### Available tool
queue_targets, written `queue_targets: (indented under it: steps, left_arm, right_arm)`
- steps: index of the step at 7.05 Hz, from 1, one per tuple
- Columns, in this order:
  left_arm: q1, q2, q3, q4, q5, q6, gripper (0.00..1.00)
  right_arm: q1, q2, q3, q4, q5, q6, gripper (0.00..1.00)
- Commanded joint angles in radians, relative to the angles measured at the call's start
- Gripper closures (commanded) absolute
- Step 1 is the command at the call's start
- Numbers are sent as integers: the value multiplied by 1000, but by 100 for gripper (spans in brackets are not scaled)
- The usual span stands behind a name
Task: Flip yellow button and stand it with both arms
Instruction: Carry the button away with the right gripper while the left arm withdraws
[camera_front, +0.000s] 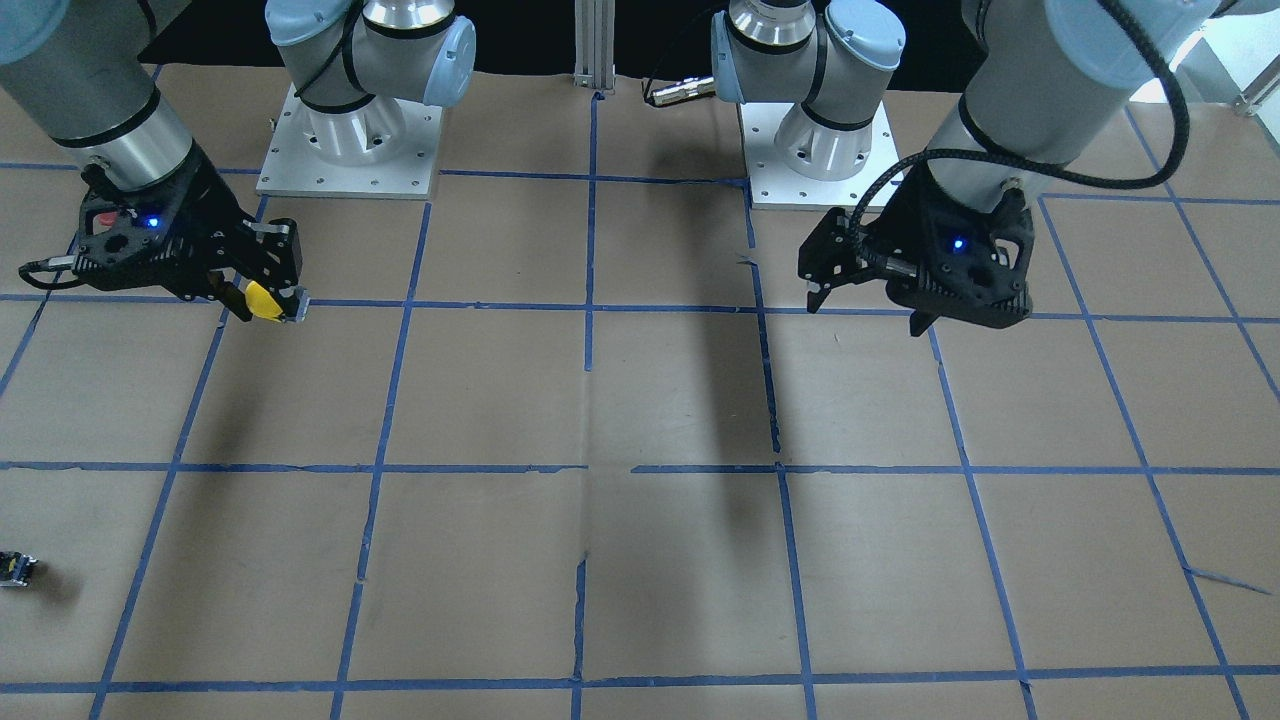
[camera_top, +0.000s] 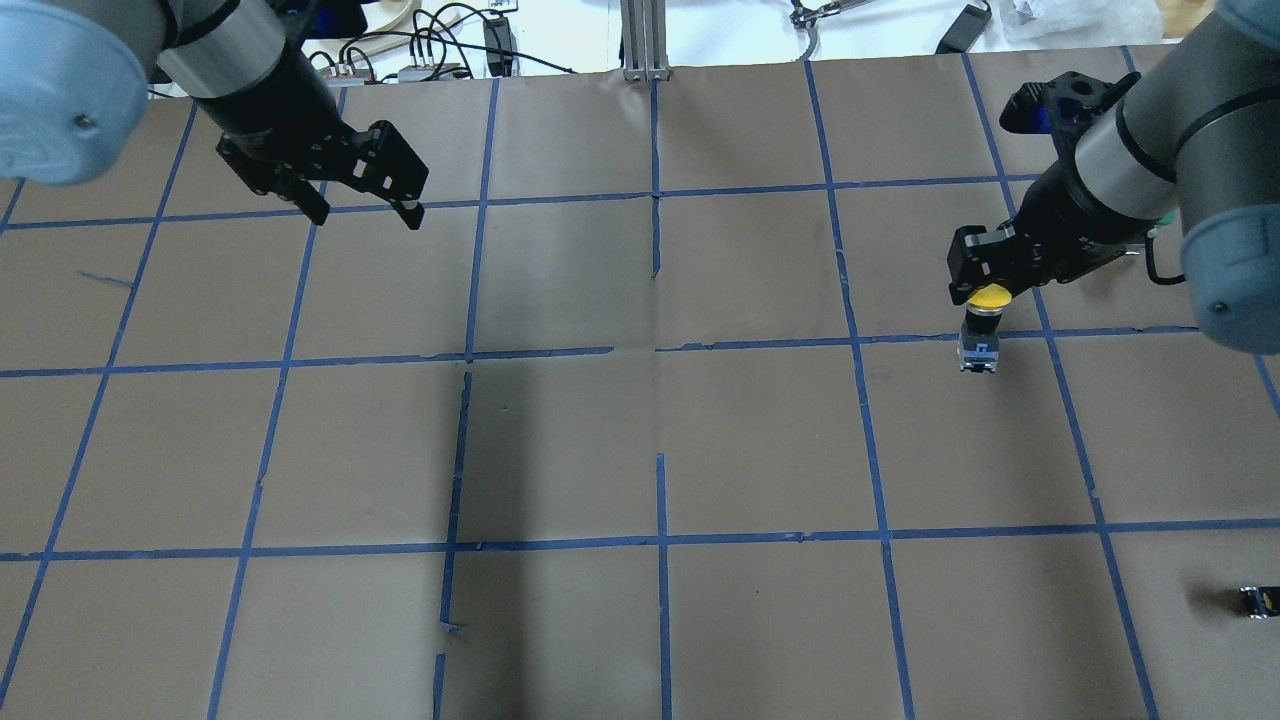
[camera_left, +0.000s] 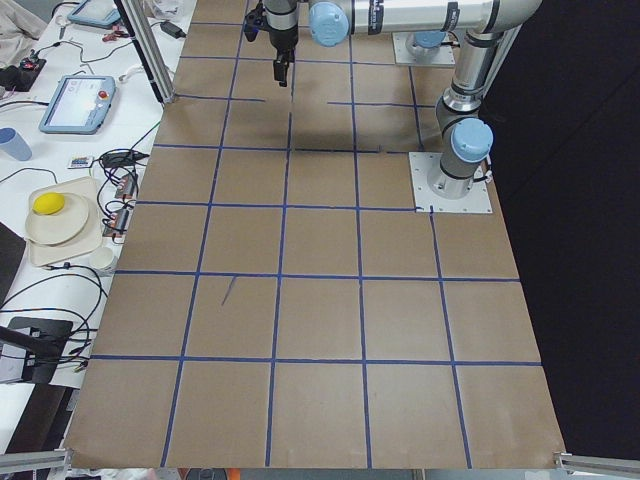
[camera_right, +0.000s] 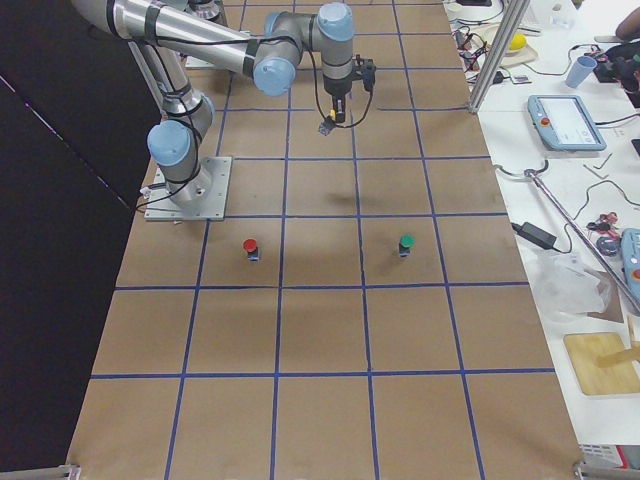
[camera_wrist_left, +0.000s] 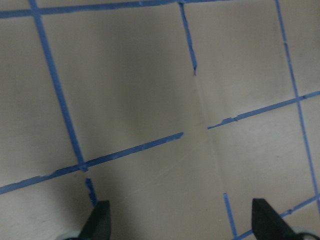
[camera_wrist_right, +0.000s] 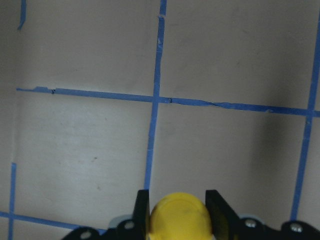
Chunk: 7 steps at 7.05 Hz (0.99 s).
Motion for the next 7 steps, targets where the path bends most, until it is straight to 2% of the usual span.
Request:
queue_targets:
  steps: [1, 3, 4, 5, 7]
  left_arm:
    - [-20, 1, 32, -63, 187, -108, 0]
    - [-39, 30, 17, -64, 80, -131, 0]
    - [-41, 27, 19, -63, 76, -137, 0]
    - [-41, 21, 17, -61, 79, -142, 0]
    - [-41, 14, 19, -57, 83, -138, 0]
  right_arm:
    - [-148, -12, 35, -19, -4, -353, 88]
    - [-308, -11, 75, -86, 11, -724, 90]
    - [-389, -11, 95, -102, 28, -912, 90]
    - [-471, -3, 110, -96, 99, -1092, 90]
    - [-560, 0, 130, -93, 135, -1338, 90]
